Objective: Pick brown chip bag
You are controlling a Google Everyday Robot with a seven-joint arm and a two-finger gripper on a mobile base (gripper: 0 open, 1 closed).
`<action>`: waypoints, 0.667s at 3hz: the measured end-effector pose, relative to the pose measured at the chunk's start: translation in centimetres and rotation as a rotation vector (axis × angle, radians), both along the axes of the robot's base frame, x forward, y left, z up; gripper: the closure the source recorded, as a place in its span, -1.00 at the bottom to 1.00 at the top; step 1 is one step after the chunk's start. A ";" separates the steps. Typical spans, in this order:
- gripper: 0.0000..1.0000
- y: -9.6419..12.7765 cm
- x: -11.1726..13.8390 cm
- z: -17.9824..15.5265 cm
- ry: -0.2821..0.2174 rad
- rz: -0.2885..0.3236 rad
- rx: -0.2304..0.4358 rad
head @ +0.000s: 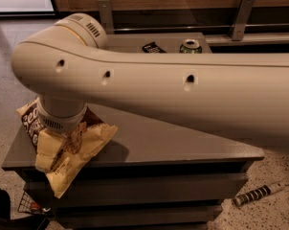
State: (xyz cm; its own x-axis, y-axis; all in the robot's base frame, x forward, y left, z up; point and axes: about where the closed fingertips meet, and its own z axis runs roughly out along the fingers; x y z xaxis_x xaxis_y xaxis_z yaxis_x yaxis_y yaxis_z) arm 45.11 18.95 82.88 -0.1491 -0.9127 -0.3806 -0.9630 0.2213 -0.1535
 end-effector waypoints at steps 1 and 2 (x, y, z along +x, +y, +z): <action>-0.68 1.7 -0.5 -0.6 -0.012 0.028 -0.081; -0.22 1.7 -0.6 -0.5 -0.015 0.032 -0.086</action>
Offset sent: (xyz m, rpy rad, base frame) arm -0.0043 0.0142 -0.0052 -0.0698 -0.0111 0.0231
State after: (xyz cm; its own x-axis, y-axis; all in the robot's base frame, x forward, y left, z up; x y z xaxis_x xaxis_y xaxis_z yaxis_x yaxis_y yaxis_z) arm 44.46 20.66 82.33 -0.1141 -0.9462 -0.3029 -0.9669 0.1758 -0.1849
